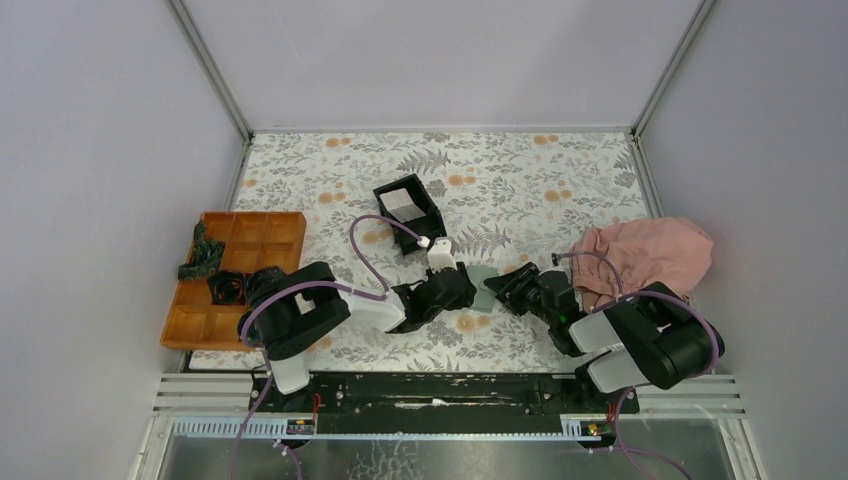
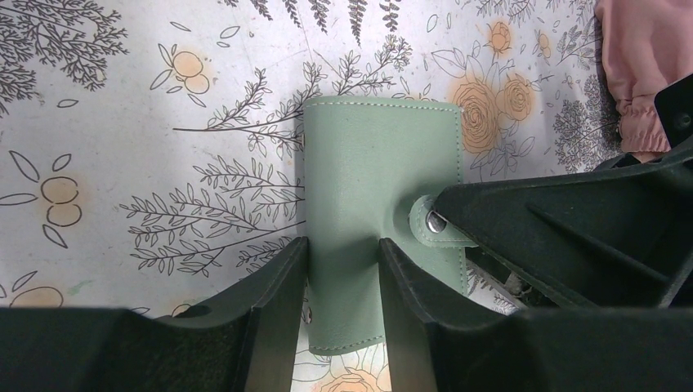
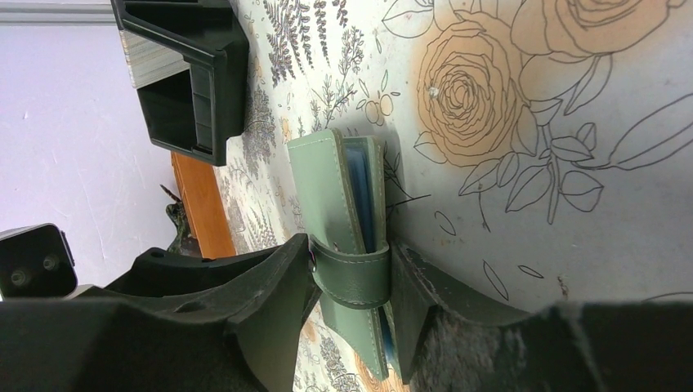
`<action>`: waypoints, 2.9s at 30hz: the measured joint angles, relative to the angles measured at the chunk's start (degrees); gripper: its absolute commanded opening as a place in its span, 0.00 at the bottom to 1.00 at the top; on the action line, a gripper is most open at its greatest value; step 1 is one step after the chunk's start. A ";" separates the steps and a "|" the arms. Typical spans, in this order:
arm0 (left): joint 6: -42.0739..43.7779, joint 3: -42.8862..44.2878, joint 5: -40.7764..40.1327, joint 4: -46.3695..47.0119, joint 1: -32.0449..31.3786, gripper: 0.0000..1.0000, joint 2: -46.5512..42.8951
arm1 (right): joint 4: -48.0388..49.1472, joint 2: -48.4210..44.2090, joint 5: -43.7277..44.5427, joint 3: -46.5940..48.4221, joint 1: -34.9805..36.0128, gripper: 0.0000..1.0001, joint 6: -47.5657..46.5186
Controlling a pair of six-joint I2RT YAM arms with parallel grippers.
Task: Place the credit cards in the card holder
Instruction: Close the card holder at the center of the board.
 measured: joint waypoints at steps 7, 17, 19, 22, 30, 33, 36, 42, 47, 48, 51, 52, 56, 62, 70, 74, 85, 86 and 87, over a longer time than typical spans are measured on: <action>0.00 0.00 0.15 0.02 0.07 0.43 0.00 | 0.94 0.87 0.15 0.04 0.22 0.46 0.00; 0.00 0.00 0.42 0.09 0.33 0.42 0.02 | 2.40 2.54 0.76 0.48 0.87 0.45 0.02; 0.00 0.00 0.42 0.09 0.35 0.42 0.04 | 2.64 2.73 1.09 0.50 1.05 0.45 0.02; 0.00 0.00 0.42 0.11 0.37 0.41 0.04 | 2.80 2.95 1.20 0.55 1.07 0.45 0.02; 0.00 0.00 0.42 0.20 0.46 0.40 0.11 | 3.23 3.48 1.66 0.70 1.42 0.44 0.02; 0.00 0.00 0.46 0.28 0.74 0.41 0.15 | 3.65 4.28 1.73 1.16 1.49 0.44 0.00; 0.00 0.00 0.42 0.37 0.92 0.40 0.20 | 4.83 5.42 1.73 1.36 1.57 0.43 0.04; 0.00 0.00 0.42 0.50 1.01 0.40 0.26 | 7.50 7.58 1.77 1.49 1.68 0.43 0.07; 0.00 0.00 0.39 0.63 1.14 0.40 0.33 | 9.31 9.03 1.77 1.53 1.68 0.42 0.09; 0.00 0.00 0.39 0.66 1.18 0.39 0.33 | 9.51 9.22 1.81 1.57 1.68 0.42 0.07; 0.00 0.00 0.39 0.70 1.22 0.39 0.37 | 10.01 9.62 2.23 1.57 1.79 0.41 0.04; 0.00 0.00 0.39 0.70 1.25 0.39 0.37 | 10.10 9.68 2.34 1.57 1.86 0.41 0.04; 0.02 0.00 0.39 0.70 1.25 0.38 0.37 | 10.25 9.81 3.06 1.57 2.23 0.40 -0.26; 0.02 0.00 0.39 0.72 1.53 0.36 0.44 | 11.65 11.67 4.28 1.84 2.67 0.36 -0.79; 0.02 0.00 0.35 0.79 1.81 0.35 0.52 | 13.99 13.60 6.19 2.01 3.37 0.33 -1.62; 0.04 0.00 0.33 0.90 1.86 0.35 0.63 | 14.25 13.66 7.85 2.10 4.17 0.34 -2.40; 0.26 0.44 0.11 0.46 2.01 0.34 0.76 | -0.44 5.77 17.99 5.99 9.60 0.34 -8.13; 0.24 0.48 0.11 0.42 2.05 0.34 0.76 | -1.60 5.53 18.88 6.34 10.08 0.34 -8.50; 0.26 0.55 0.13 0.28 2.16 0.34 0.76 | -2.36 5.46 19.71 6.62 10.49 0.34 -8.81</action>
